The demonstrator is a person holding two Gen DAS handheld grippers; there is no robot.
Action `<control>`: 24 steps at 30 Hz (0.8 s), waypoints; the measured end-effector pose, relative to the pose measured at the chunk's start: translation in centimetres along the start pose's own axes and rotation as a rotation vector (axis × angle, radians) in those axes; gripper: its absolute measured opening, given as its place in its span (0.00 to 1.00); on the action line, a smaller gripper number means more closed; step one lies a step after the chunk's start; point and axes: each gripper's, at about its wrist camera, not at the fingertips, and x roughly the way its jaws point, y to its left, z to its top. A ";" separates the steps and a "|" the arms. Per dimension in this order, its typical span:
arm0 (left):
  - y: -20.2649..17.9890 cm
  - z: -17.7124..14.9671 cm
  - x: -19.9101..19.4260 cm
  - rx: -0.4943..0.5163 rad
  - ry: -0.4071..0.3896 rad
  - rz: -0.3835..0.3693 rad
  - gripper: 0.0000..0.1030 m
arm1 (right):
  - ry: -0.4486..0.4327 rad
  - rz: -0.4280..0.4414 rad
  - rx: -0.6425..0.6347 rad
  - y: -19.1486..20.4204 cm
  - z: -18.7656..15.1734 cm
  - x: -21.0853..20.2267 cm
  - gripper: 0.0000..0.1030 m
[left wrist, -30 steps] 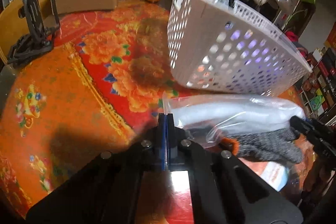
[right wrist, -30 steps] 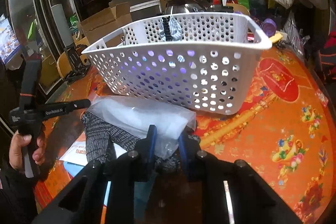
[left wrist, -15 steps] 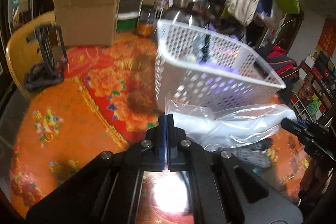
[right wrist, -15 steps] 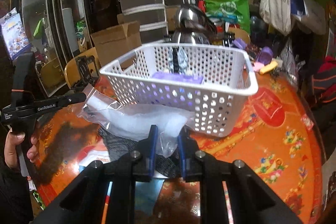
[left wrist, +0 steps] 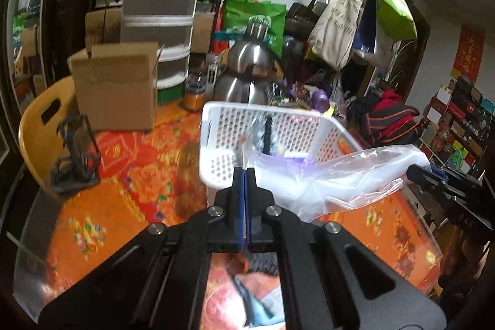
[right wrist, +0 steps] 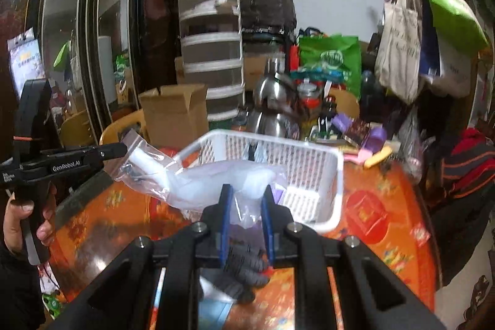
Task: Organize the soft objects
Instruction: 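Lift the bagged glove and lower it into the white basket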
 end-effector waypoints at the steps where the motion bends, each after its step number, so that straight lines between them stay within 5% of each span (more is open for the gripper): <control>1: -0.3 0.8 -0.1 0.002 -0.005 -0.004 0.00 | -0.003 -0.003 0.004 -0.3 0.8 0.1 0.16; 6: -1.2 5.7 1.0 -0.002 -0.021 -0.012 0.00 | 0.004 -0.055 0.013 -2.5 4.2 2.3 0.16; 13: -2.2 10.3 6.8 0.000 0.009 0.021 0.00 | 0.103 -0.101 0.022 -5.2 4.6 9.6 0.15; 24: -1.8 8.9 17.0 0.034 0.125 0.093 0.00 | 0.227 -0.106 0.038 -6.6 1.1 16.2 0.15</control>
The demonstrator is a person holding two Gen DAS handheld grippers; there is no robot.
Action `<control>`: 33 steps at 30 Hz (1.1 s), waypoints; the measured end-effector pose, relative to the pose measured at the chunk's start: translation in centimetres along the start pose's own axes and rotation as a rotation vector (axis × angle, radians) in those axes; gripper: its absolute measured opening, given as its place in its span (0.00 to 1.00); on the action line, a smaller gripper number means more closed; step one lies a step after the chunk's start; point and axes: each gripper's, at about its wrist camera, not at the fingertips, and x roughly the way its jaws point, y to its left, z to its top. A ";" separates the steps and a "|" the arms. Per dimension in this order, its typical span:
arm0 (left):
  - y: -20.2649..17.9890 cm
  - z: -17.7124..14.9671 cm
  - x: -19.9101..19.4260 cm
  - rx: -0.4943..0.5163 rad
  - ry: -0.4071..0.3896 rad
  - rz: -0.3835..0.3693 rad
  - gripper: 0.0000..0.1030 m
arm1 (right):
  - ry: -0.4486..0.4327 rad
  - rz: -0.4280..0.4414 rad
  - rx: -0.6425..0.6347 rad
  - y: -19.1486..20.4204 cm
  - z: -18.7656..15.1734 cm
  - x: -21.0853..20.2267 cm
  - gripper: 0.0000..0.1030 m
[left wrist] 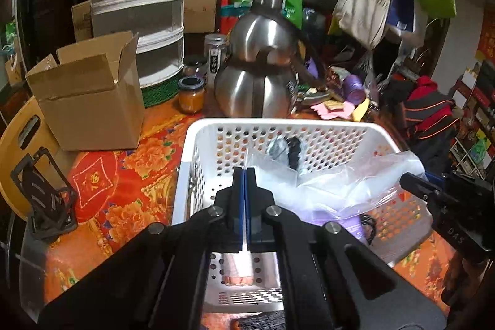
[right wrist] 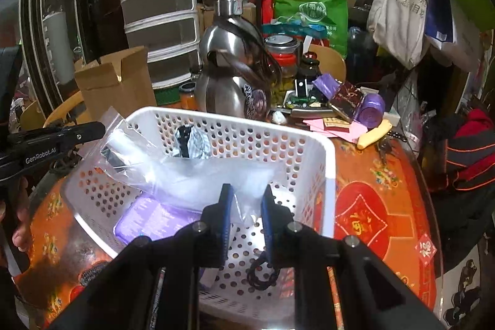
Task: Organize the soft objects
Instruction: 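Lift the bagged glove and lower it into the white basket, then move both tools back to the grey knit glove on the table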
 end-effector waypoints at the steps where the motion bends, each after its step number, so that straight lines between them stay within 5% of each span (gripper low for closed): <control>1: 0.1 -0.2 0.4 0.001 0.005 0.006 0.00 | 0.003 -0.007 -0.005 0.1 -0.2 0.1 0.15; 6: 0.8 -0.9 1.9 0.000 0.034 0.013 0.00 | 0.026 -0.038 -0.022 0.4 -0.5 0.8 0.16; 9: 1.0 -1.2 2.3 -0.001 0.041 0.018 0.05 | 0.029 -0.065 -0.012 0.1 -0.7 0.8 0.25; 12: 1.3 -1.5 2.1 0.000 0.031 0.044 0.42 | 0.027 -0.069 0.036 -0.8 -0.8 0.5 0.44; 13: 1.4 -1.6 1.9 0.000 0.027 0.046 0.54 | 0.023 -0.072 0.047 -1.1 -0.9 0.4 0.65; 14: 1.5 -1.7 1.7 0.003 0.017 0.056 0.59 | 0.017 -0.081 0.052 -1.3 -0.9 0.2 0.74; 18: 1.9 -1.8 0.3 0.005 -0.032 0.074 0.66 | 0.001 -0.103 0.068 -1.9 -1.0 -0.5 0.75; 33: 2.4 -3.3 -0.8 0.002 -0.005 0.057 0.67 | 0.040 -0.105 0.104 -2.9 -2.1 -0.8 0.78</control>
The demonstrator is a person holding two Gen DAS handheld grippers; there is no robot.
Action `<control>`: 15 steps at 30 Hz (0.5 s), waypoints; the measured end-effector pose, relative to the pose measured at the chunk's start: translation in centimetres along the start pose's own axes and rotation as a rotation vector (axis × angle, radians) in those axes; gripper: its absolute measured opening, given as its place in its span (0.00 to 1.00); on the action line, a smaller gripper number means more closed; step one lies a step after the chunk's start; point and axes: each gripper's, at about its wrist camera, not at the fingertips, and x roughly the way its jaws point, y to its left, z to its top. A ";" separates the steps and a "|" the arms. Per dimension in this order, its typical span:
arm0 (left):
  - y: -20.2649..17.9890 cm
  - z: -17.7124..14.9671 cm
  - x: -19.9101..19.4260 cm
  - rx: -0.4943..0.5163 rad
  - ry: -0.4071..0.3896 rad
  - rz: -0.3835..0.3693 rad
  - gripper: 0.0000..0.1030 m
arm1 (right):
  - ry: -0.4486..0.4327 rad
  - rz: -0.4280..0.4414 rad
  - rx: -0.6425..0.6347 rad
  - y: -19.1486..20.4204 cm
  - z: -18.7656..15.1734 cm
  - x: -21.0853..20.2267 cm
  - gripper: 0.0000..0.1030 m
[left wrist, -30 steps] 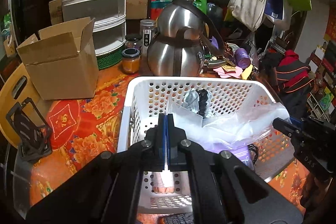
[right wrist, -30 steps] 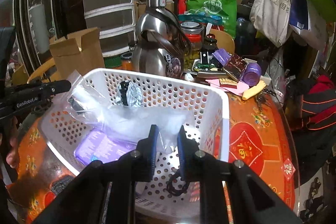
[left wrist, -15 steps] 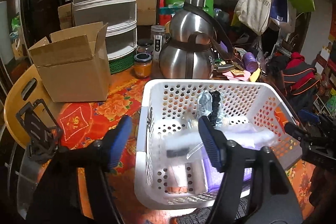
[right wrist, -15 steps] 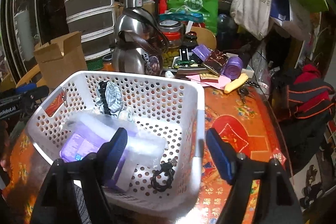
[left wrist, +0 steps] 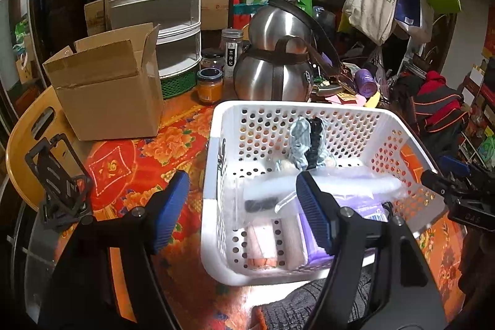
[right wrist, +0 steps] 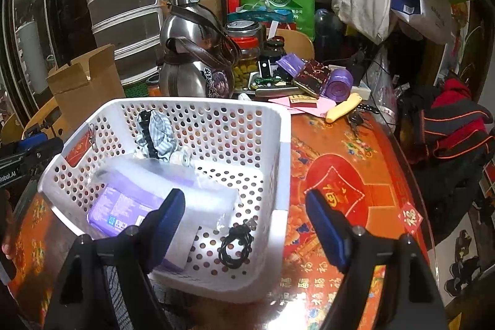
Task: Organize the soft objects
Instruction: 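Move both tools back to the grey knit glove on the table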
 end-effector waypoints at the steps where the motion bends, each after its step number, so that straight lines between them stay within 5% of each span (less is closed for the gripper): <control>1: -0.1 -0.1 -0.1 0.003 0.000 -0.001 0.67 | -0.001 0.002 0.003 0.0 -0.1 -0.1 0.78; 9: -0.4 -2.6 -2.2 0.008 0.006 -0.024 0.67 | -0.066 0.101 0.049 0.7 -3.4 -4.8 0.78; 15: 0.4 -8.5 -5.9 -0.011 0.025 -0.072 0.67 | -0.122 0.180 0.024 2.8 -9.6 -8.6 0.78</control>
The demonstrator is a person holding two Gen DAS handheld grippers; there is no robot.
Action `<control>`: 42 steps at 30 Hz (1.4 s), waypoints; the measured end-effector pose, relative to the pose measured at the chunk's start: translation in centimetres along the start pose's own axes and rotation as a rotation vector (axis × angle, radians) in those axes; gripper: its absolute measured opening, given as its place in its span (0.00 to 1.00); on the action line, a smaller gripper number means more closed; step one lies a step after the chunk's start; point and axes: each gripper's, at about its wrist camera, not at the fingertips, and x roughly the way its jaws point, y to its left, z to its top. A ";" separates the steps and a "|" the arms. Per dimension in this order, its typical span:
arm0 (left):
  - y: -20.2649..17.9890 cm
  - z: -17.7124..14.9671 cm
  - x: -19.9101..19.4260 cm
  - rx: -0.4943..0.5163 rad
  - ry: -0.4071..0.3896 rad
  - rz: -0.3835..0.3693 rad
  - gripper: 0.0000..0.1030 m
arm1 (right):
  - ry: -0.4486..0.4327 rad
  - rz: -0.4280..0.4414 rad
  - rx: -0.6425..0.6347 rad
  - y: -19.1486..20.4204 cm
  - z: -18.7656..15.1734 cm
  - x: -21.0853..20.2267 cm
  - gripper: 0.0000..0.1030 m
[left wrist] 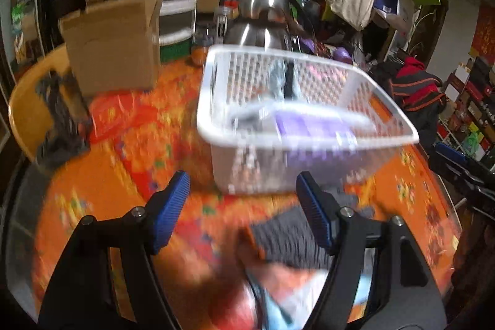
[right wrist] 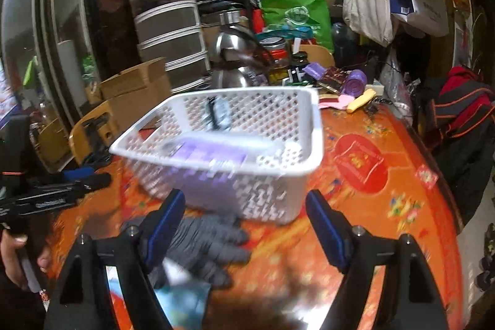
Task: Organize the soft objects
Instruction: 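Move both tools back to the grey knit glove on the table, then grasp the grey knit glove with the left tool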
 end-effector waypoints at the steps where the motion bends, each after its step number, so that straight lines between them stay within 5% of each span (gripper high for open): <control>1: 0.2 -1.2 -0.2 -0.010 0.013 -0.012 0.67 | 0.013 0.010 -0.008 0.4 -0.6 0.2 0.78; 11: 0.7 -8.1 3.0 -0.068 0.117 -0.075 0.67 | 0.149 0.057 -0.002 1.8 -5.7 4.0 0.66; 24: 0.6 -8.7 4.4 -0.071 0.107 -0.090 0.67 | 0.146 0.075 0.005 1.9 -6.9 3.6 0.24; 29: 0.7 -8.7 4.3 -0.079 0.109 -0.117 0.31 | 0.138 0.061 -0.019 2.1 -6.8 3.4 0.18; 32: 0.3 -8.5 4.3 -0.081 0.121 -0.173 0.24 | 0.137 0.062 -0.019 2.1 -6.8 3.4 0.17; 42: 0.0 -7.6 4.2 -0.119 0.153 -0.179 0.08 | 0.117 0.071 -0.020 1.8 -5.9 2.8 0.08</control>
